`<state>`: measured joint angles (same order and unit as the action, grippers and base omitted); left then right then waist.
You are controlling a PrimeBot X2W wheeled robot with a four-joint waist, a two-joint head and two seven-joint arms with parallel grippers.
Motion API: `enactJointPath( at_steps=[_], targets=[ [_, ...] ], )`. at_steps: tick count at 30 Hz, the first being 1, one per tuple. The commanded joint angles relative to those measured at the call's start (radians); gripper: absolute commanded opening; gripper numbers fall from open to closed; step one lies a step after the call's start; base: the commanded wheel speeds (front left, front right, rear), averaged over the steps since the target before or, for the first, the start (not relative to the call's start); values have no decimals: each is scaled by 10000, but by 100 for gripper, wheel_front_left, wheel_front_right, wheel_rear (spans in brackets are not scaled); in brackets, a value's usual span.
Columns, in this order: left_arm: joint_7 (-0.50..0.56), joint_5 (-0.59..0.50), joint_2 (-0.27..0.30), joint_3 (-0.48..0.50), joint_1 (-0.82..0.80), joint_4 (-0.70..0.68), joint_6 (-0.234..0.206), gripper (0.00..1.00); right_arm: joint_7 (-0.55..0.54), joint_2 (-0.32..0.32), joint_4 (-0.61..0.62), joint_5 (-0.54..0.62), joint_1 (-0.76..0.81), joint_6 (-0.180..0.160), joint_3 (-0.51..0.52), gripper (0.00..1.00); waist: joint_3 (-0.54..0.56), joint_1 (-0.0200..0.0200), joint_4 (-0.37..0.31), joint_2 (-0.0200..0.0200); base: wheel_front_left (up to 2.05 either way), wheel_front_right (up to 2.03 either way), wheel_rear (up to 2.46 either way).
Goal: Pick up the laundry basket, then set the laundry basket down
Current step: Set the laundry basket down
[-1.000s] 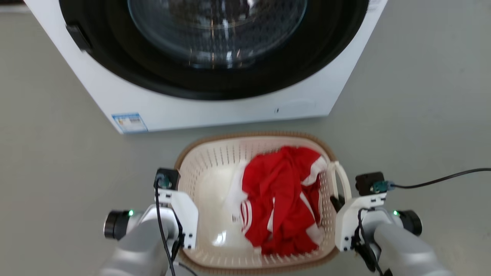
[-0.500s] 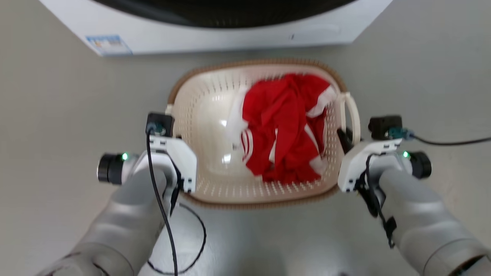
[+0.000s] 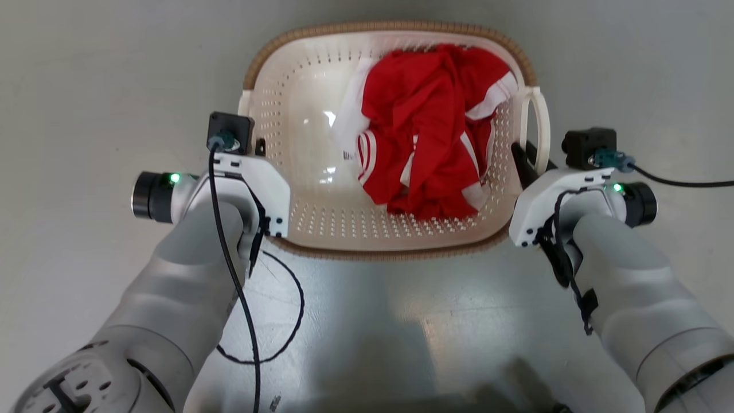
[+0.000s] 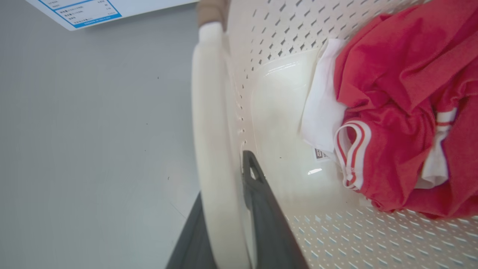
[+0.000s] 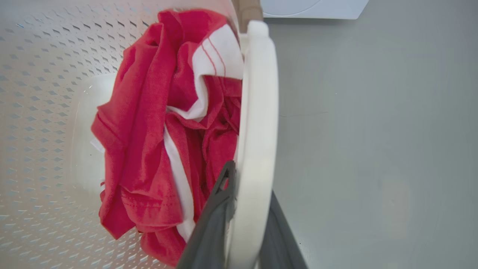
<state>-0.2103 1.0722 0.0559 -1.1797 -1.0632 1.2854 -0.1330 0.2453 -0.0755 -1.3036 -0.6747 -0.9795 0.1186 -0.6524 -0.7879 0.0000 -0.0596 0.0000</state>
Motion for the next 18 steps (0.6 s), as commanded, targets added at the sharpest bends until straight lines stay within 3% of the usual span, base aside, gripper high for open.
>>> enactJointPath(
  at_steps=[1,18],
  targets=[
    [-210,-145,48,88,-296,-68,-10,0,156,252,131,213,167,121,-98,0,-218,0,3,0,0,0,0],
    [-485,-171,92,335,-786,-17,0,0,163,252,302,2045,-129,121,1791,0,-960,0,77,0,0,0,0]
  ],
)
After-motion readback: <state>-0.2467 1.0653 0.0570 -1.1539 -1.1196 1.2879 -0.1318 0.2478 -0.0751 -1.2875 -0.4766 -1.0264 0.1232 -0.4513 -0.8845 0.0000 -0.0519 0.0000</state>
